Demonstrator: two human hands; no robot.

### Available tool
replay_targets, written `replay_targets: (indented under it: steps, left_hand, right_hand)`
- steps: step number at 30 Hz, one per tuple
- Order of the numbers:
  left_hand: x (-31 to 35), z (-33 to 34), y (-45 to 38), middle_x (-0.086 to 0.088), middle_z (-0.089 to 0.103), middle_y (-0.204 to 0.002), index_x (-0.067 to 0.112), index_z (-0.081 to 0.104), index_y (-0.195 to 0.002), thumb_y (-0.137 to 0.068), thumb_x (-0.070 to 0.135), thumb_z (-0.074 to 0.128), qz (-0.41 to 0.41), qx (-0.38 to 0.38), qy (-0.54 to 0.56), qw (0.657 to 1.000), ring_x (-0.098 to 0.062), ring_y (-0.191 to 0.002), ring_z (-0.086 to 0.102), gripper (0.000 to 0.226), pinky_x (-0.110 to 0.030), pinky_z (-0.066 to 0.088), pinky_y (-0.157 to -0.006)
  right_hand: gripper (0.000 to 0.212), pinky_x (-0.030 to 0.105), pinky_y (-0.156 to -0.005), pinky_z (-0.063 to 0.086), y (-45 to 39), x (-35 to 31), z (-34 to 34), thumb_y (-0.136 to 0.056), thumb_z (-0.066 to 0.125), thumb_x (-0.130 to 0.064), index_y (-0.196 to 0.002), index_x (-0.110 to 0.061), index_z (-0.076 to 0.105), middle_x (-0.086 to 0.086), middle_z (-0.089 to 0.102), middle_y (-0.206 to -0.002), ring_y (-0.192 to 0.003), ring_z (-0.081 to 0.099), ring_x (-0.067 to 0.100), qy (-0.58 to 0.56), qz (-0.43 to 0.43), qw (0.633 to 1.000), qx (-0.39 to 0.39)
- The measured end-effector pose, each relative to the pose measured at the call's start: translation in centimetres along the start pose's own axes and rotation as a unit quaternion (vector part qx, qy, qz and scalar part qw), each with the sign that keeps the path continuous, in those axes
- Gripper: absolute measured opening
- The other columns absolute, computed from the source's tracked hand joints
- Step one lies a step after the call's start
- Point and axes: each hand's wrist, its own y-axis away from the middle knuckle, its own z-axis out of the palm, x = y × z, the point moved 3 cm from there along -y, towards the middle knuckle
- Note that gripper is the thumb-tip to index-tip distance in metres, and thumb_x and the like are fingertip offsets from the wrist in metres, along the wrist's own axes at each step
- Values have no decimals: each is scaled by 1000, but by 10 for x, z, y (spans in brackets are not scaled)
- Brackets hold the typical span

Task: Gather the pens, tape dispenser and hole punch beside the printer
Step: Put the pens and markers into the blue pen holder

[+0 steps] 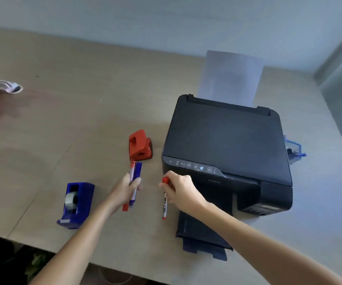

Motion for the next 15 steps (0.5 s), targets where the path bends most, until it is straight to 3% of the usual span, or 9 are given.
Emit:
replay_targets:
  steps: [3,6,10,15]
  left_hand:
    - [76,-12,13,6,66,-74,20,57,-84,-102,20,43,94,0,64,994,-14,-69,56,23,-34,43,-71]
    - [169,6,27,-2,61,-77,19,57,-98,-103,15,38,154,-70,174,970,-10,-64,57,20,-27,48,-69]
    - [274,78,22,-2,58,-82,20,56,-106,-103,11,38,218,-135,186,949,-13,-67,55,21,-28,50,-69]
    - [361,203,-4,0,60,-93,15,53,-101,-100,0,40,232,-216,177,932,-13,-85,58,19,-34,47,-79]
  right_hand:
    - [17,40,-60,56,32,-12,-86,-92,57,-27,-87,-11,55,12,66,-68,-57,63,26,-58,-85,991,82]
    - [10,33,-62,59,64,6,-173,-91,61,-19,-88,-10,59,10,68,-70,-57,65,20,-125,-101,968,192]
    - [8,36,-64,59,95,75,-273,-89,60,-14,-81,-14,62,8,71,-71,-58,67,21,-175,-44,909,376]
    - [7,37,-71,57,121,180,-353,-89,57,-12,-84,-9,61,13,72,-76,-59,69,18,-176,49,850,494]
